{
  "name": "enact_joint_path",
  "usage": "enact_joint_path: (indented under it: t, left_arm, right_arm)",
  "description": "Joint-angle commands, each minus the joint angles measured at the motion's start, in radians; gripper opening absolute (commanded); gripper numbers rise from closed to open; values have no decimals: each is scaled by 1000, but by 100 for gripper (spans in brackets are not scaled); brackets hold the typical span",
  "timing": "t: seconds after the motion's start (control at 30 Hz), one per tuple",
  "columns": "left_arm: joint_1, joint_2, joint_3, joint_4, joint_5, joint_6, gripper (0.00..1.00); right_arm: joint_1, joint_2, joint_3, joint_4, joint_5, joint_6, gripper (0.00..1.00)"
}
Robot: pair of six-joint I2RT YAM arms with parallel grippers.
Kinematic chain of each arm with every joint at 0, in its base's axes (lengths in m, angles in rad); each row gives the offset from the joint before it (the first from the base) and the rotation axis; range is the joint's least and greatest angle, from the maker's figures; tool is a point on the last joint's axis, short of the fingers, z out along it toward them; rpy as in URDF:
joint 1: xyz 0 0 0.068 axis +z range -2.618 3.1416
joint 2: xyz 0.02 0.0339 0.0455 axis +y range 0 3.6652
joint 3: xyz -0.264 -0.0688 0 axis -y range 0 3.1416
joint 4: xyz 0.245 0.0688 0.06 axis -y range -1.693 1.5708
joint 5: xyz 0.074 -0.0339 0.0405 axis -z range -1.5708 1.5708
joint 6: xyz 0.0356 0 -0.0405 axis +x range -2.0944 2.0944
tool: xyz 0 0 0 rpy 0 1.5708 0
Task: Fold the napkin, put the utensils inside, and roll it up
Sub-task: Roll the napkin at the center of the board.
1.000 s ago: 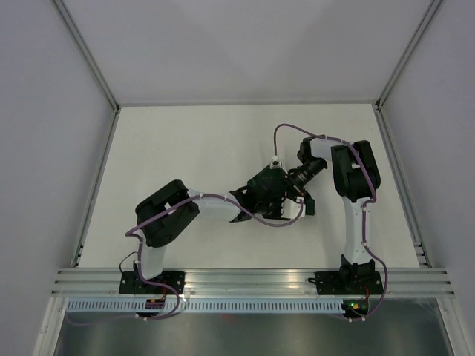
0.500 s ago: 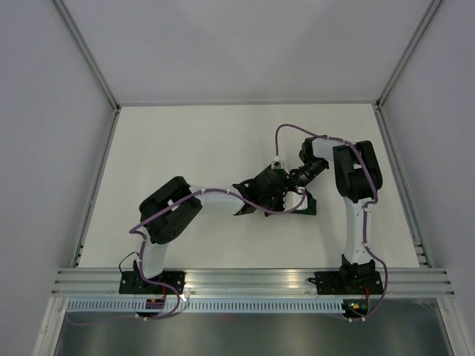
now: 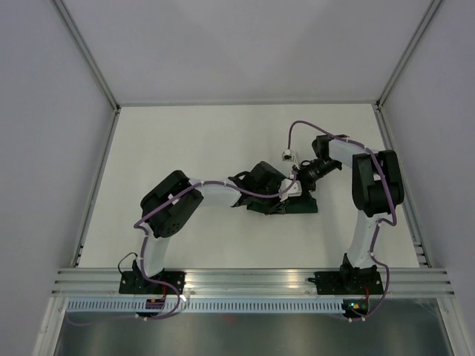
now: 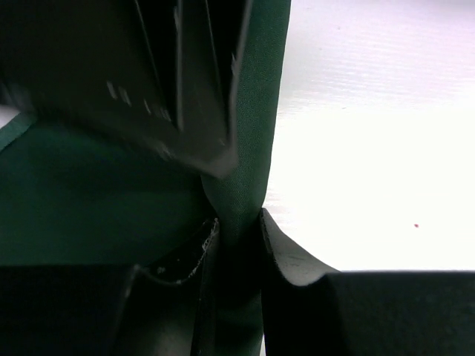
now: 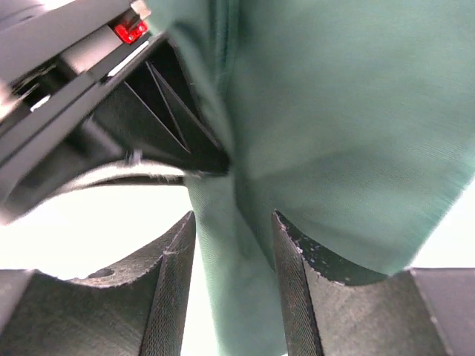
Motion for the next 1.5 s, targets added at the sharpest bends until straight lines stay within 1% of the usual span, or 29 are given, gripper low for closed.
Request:
enact_joint_path:
  t: [0.0,0.07,0.17,0.27,0.3,0.33,0.37,0.4,0.5,0.53,0.57,0.6,0.63,0.67,0.7,0.77,0.8,1.1,1.33,1.43,1.47]
  left_arm:
    - [30,86,-35,-160,136,-124,2]
    - [48,95,-32,-160,185,-144,2]
    - [88,117,-21,-165,265,-190,2]
    - [120,154,11,-203,349,-227,2]
    - [133,161,18,-209,364,-238,2]
    - [137,169,34,-232,395,-242,2]
    - [140,190,44,-246,401,-245,2]
    - [142,200,57,-263,407,-244,2]
    - [145,239,106,-332,432,-242,2]
    - [145,249,130,-358,438,-242,2]
    - [143,265,141,-373,443,-244,2]
    - [146,272,161,-382,443,-247,2]
    - [146,281,173,-408,444,-249,2]
    - [148,298,184,-419,450,-255,2]
    - [148,305,201,-428,456,-255,2]
    - [150,318,215,-448,453,-261,2]
    - [150,324,222,-453,455,-264,2]
    - [150,359,270,-495,449,-287,4]
    - [151,367,282,-501,429,-293,7]
    - [151,368,288,-502,426,-298,8]
    - [151,368,293,-501,424,-298,9]
  right_arm:
    - [-54,-107,-38,127,-28,97,51]
    - [-105,-133,-54,177,-48,134,51]
    - [-177,-193,-90,222,-75,120,51]
    - [-194,-288,-170,304,-47,103,51]
    - [-194,-353,-236,338,-38,103,51]
    - [-193,-388,-271,407,-26,99,52]
    - [-191,-461,-341,441,-16,94,53]
    - [-188,-498,-377,469,-7,80,54]
    - [-157,-645,-512,599,46,56,57]
    - [-107,-681,-546,628,66,56,59]
    - [-86,-743,-602,650,106,53,60]
    - [-58,-771,-630,694,132,56,62]
    - [2,-811,-653,714,157,59,63]
    - [31,-828,-693,729,200,60,64]
    - [86,-837,-707,752,215,62,65]
    - [134,-851,-736,771,244,69,67]
    - [178,-848,-741,785,275,70,67]
    - [339,-778,-790,895,430,85,68]
    - [375,-744,-784,885,435,89,68]
    - [381,-732,-785,877,435,88,66]
    - [383,-725,-787,877,439,86,63]
